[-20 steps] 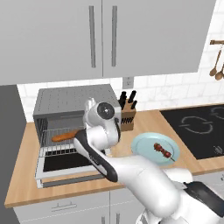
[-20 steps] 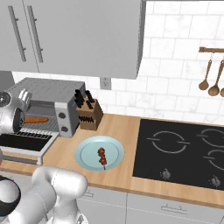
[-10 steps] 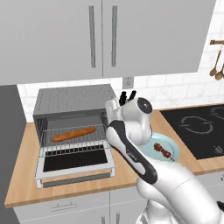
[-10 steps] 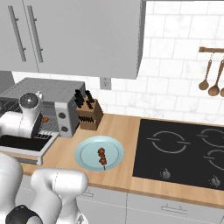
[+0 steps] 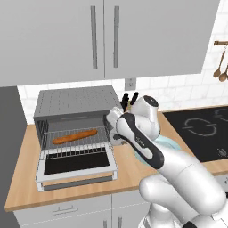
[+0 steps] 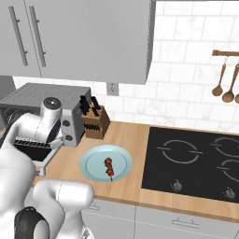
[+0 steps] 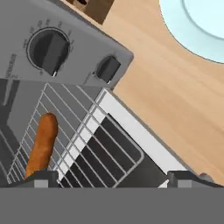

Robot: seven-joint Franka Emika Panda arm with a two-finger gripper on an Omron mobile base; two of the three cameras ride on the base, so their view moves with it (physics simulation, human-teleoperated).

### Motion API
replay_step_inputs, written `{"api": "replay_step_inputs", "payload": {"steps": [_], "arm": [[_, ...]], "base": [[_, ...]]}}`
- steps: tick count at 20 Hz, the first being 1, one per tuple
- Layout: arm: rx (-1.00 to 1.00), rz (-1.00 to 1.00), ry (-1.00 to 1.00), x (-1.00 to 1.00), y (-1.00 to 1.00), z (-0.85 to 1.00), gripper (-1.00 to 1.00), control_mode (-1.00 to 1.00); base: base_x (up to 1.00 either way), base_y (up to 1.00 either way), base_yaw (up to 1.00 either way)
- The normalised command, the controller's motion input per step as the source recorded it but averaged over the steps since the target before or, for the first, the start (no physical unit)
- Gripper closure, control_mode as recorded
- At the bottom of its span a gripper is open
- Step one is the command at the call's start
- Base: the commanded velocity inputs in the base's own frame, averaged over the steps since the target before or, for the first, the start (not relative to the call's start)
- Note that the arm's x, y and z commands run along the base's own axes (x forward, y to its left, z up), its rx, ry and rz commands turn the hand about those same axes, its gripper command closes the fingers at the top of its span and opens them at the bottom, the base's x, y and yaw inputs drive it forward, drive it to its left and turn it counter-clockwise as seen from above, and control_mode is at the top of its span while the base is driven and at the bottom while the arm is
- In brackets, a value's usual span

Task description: Pick up the kebab skewer and baguette bread, and place them inside the toaster oven. Close the toaster oven door and start by setting the timer.

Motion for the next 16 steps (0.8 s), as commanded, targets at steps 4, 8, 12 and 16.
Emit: {"api": "replay_step_inputs", "payload": {"steps": [4, 8, 12, 16], "arm": [[-0.36, 0.38, -0.01, -0.25, -0.37, -0.26, -1.00, -1.00], [-0.28, 0.36, -0.03, -0.29, -0.76, -0.01, -1.00, -1.00], [-0.22, 0.32, -0.03, -0.15, -0.91, -0.03, -1.00, -1.00], [-0.18, 0.26, 0.10, 0.00, -0.90, 0.00, -1.00, -1.00]], "base": [[0.00, 0.00, 0.00], [0.00, 0.00, 0.00], [0.00, 0.00, 0.00], [0.00, 0.00, 0.00]]}}
